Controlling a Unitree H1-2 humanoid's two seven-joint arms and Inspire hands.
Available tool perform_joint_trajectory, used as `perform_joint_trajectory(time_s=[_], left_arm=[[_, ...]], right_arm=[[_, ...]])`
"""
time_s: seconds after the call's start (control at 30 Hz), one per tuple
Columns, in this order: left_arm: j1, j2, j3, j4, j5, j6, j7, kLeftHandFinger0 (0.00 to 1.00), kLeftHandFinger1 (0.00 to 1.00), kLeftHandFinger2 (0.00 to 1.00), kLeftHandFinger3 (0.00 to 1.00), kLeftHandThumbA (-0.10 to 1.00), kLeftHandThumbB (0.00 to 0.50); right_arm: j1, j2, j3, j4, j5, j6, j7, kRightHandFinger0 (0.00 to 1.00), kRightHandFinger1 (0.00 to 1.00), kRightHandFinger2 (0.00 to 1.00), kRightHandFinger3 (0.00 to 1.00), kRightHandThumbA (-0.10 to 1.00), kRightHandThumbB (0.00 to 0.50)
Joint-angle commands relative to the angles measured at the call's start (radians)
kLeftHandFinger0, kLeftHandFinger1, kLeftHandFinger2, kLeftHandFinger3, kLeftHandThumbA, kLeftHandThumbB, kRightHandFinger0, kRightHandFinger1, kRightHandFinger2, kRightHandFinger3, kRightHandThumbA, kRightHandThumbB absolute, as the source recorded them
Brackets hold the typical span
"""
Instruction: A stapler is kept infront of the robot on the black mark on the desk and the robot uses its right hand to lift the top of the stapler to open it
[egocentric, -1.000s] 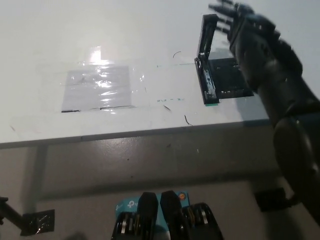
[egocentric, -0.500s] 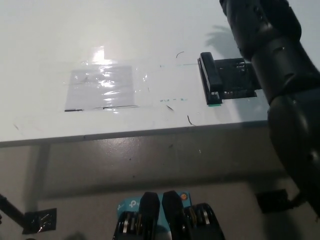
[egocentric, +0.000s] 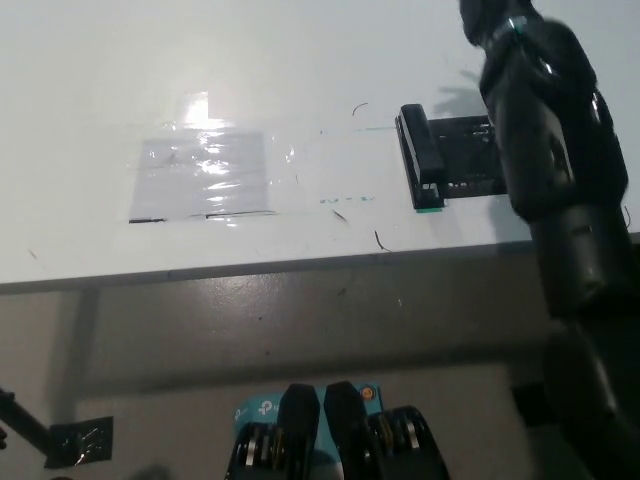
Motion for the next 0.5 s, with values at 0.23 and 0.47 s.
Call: perform_joint_trajectory(time_s=[0.23, 0.47], left_arm=[[-0.015, 0.034, 0.012, -0.035, -0.006, 0.006, 0.005, 0.22, 0.19, 0.38, 0.65, 0.30, 0.000], [-0.018, 0.039, 0.009, -0.033, -0.007, 0.004, -0.001, 0.16, 0.16, 0.40, 0.70, 0.30, 0.000]], right_arm=[[0.421, -0.097, 0.061, -0.670, -0.070, 0.094, 0.069, 0.26, 0.29, 0.40, 0.61, 0.29, 0.006], [0.649, -0.118, 0.134, -0.696, -0.212, -0.061, 0.057, 0.22, 0.27, 0.38, 0.57, 0.24, 0.000]])
